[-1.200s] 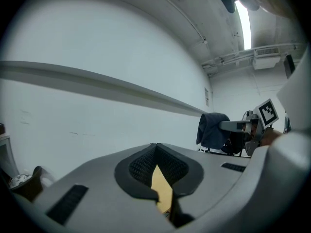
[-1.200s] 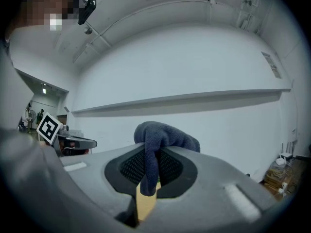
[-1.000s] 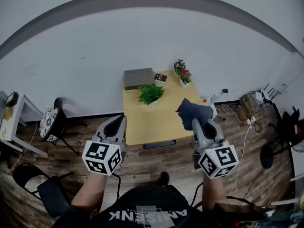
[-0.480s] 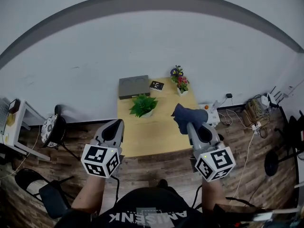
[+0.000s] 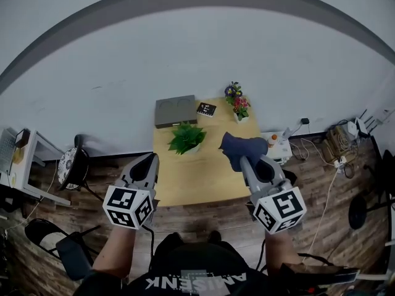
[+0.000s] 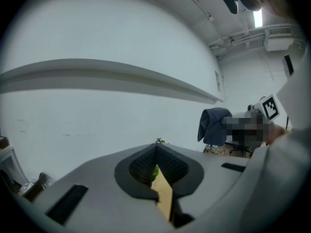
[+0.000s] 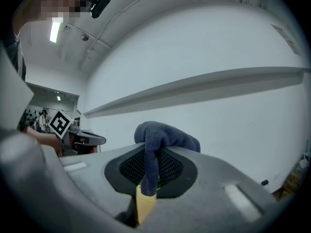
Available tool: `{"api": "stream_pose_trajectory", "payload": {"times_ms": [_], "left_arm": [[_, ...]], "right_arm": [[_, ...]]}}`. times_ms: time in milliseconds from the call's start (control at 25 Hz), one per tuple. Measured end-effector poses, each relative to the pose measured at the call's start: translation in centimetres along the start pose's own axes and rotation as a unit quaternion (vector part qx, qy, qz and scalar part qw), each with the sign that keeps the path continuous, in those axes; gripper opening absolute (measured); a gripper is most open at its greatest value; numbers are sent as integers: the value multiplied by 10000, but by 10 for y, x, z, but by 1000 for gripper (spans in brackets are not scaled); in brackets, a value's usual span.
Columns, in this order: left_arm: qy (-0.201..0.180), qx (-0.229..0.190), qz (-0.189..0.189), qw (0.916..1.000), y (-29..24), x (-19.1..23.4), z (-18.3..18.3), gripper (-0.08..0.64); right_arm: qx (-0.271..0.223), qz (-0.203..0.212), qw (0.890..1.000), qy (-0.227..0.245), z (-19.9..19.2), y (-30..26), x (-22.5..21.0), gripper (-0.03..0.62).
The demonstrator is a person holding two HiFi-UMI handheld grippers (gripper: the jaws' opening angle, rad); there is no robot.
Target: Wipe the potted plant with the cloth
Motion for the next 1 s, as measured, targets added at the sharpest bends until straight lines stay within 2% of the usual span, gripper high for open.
{"api": "stream_pose_trajectory", "payload": {"times_ms": [360, 560, 840, 1000], "left_arm": [[-188, -17, -493, 9986, -38, 44, 7, 2], [-471, -21, -865, 9951, -51, 68, 10, 2], [-480, -17, -1079, 9930, -71, 103, 10, 2], [-477, 207, -1155, 9920, -81, 102, -2, 2]], "right_arm": [[17, -508, 9987, -84, 17, -51, 11, 29], [73, -857, 9962, -99, 21, -76, 19, 29], [112, -1234, 9922, -127, 26, -102, 25, 29], [205, -1314, 9910, -163, 19, -104, 19, 29]]}}
Point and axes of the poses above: the fingertips, and each gripper's own axes: y backward along the fingers, x to its left, z out of its top, the point moved 1 cm from there along y, backward along the fingers, and after that the axes turned 10 degrees about x, right-handed, at the moved point
